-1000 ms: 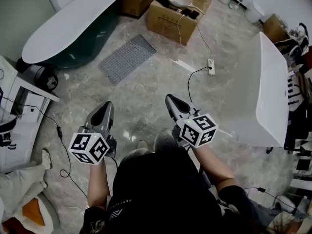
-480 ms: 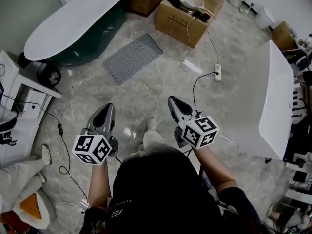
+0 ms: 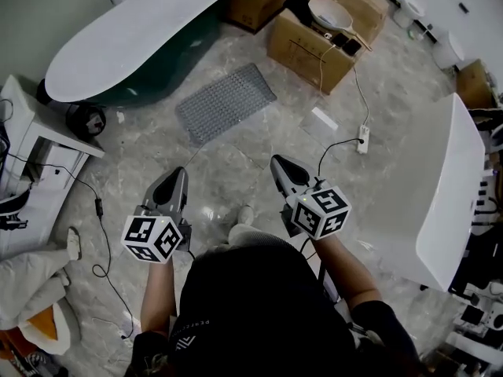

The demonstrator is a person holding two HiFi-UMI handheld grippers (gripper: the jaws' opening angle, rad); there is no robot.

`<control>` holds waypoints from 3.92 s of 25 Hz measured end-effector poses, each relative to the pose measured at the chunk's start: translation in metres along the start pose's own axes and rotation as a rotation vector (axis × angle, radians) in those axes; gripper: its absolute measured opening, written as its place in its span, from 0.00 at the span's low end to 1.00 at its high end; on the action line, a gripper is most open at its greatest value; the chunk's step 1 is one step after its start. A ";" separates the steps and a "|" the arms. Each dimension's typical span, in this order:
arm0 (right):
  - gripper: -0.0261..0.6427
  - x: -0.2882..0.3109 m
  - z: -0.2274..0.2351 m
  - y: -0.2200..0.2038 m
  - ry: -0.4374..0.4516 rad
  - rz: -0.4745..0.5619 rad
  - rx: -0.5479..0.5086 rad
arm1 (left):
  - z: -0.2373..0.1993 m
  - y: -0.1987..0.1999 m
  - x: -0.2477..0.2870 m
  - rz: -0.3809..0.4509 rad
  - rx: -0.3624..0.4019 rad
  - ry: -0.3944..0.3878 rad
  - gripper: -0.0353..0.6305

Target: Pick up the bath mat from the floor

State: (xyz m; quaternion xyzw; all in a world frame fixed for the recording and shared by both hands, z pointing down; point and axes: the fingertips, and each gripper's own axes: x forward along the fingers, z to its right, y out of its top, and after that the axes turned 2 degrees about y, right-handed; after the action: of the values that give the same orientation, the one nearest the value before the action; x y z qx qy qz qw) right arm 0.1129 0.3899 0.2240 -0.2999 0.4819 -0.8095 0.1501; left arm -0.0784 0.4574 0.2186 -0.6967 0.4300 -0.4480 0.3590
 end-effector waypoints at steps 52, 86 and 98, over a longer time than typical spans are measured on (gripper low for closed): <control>0.04 0.275 0.256 0.104 -0.078 -0.250 -0.041 | -0.124 0.062 0.379 -0.134 -0.195 -0.068 0.06; 0.08 0.394 0.463 0.029 0.010 -0.471 -0.130 | -0.127 -0.010 0.588 -0.292 -0.156 0.156 0.06; 0.22 0.458 0.560 -0.035 -0.051 -0.531 -0.105 | -0.157 -0.099 0.651 -0.452 -0.170 0.174 0.06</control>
State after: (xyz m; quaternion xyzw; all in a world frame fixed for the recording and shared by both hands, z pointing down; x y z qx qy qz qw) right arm 0.1125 -0.2235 0.6102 -0.4433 0.4235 -0.7868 -0.0714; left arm -0.0486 -0.1234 0.5650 -0.7617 0.3290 -0.5373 0.1514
